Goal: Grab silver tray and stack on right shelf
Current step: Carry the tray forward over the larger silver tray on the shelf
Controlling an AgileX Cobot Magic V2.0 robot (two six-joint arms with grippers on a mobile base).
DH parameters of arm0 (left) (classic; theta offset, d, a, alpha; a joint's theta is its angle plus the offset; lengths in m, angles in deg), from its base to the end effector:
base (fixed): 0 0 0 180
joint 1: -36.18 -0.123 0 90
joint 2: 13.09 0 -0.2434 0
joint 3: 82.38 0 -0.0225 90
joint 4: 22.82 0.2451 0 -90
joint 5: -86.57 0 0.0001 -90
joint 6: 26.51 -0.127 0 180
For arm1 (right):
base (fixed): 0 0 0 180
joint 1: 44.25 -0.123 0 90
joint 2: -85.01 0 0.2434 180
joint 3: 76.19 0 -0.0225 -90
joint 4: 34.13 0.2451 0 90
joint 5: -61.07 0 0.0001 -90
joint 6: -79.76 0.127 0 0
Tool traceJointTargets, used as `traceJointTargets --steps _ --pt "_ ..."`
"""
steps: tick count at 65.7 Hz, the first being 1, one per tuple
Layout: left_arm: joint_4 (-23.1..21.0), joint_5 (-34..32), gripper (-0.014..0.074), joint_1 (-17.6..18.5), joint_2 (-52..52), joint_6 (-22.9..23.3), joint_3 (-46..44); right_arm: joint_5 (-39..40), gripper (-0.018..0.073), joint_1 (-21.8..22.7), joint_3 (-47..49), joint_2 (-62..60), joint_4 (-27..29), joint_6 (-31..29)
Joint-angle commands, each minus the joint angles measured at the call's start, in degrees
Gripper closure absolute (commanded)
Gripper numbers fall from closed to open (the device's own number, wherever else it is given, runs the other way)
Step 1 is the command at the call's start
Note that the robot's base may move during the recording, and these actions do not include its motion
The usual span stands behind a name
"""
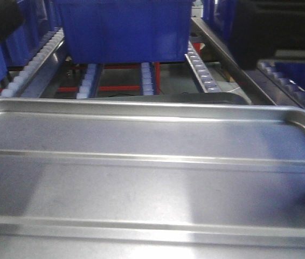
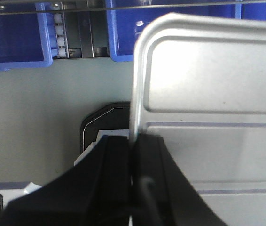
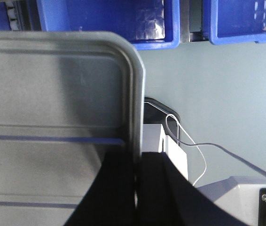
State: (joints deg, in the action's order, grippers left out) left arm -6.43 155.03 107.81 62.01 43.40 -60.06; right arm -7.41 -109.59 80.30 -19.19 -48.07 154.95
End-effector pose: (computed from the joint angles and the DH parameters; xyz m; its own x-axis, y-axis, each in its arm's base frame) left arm 0.0994 -0.1934 0.2304 -0.9369 0.0753 -0.3415 0.1226 0.9853 -0.1191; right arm 0.1148 0.1818 0.2208 -0.9520 0.1212 -0.2812 0.0863 0.9873 0.1334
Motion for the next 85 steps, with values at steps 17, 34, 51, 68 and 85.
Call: traceJointTargets --steps 17,34,51,68,85 --pt "1.63 7.94 0.0694 0.43 -1.24 0.30 -1.64 -5.63 0.0499 0.00 1.49 -1.25 -2.47 -0.31" --pt "1.63 7.94 0.0694 0.43 -1.24 0.30 -1.64 -5.63 0.0499 0.00 1.49 -1.25 -2.47 -0.31" --pt "1.63 7.94 0.0694 0.43 -1.24 0.30 -1.64 -5.63 0.0499 0.00 1.49 -1.25 -2.47 -0.31" --pt "1.74 7.66 0.0694 0.43 -1.24 0.30 -1.64 -5.58 0.0499 0.00 1.49 -1.25 -2.47 -0.31" --pt "0.56 8.03 0.0694 0.43 -1.24 0.30 -1.64 -3.61 0.0499 0.00 1.49 -1.25 -3.48 -0.31"
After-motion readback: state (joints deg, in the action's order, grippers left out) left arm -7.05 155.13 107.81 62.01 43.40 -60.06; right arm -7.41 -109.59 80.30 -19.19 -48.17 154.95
